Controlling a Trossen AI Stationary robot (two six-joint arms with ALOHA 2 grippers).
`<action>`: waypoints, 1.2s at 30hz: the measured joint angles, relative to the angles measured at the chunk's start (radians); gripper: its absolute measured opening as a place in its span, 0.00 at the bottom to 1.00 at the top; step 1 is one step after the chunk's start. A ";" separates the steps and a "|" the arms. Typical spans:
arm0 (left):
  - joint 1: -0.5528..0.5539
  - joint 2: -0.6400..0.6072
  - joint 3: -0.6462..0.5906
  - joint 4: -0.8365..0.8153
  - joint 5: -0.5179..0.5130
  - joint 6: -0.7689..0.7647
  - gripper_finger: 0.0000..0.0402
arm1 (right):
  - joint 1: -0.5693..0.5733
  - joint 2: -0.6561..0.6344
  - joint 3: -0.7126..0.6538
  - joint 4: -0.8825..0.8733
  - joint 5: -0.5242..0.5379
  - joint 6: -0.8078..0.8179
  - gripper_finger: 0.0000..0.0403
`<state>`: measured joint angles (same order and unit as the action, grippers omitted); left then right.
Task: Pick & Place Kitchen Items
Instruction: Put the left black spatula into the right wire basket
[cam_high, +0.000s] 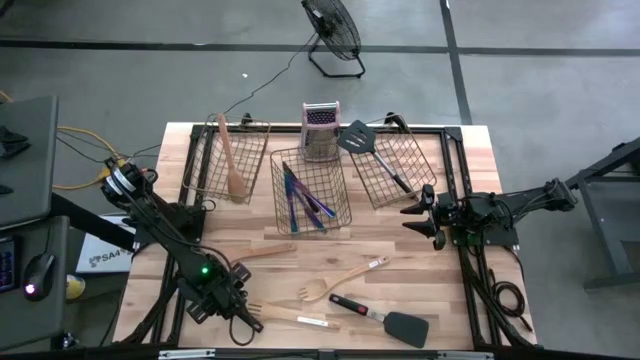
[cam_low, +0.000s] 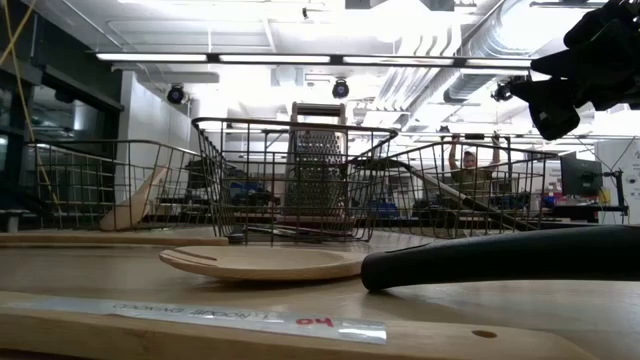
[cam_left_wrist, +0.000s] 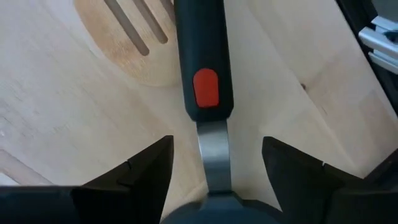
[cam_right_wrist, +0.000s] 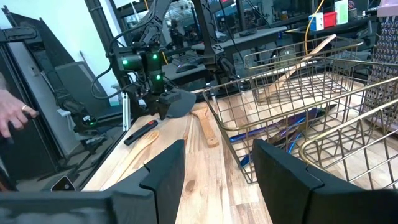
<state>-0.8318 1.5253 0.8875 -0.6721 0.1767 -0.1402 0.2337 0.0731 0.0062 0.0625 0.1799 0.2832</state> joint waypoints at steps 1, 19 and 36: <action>0.000 0.000 0.000 0.000 -0.001 0.000 0.61 | 0.000 0.000 0.000 0.000 0.000 0.000 0.45; 0.000 0.059 -0.058 0.098 -0.003 0.009 0.60 | 0.000 0.000 0.000 0.000 0.000 0.000 0.45; 0.000 0.061 -0.060 0.100 -0.063 0.012 0.31 | 0.000 0.000 0.000 0.000 0.000 0.000 0.45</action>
<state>-0.8320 1.5867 0.8272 -0.5716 0.1135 -0.1284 0.2337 0.0731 0.0061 0.0628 0.1802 0.2832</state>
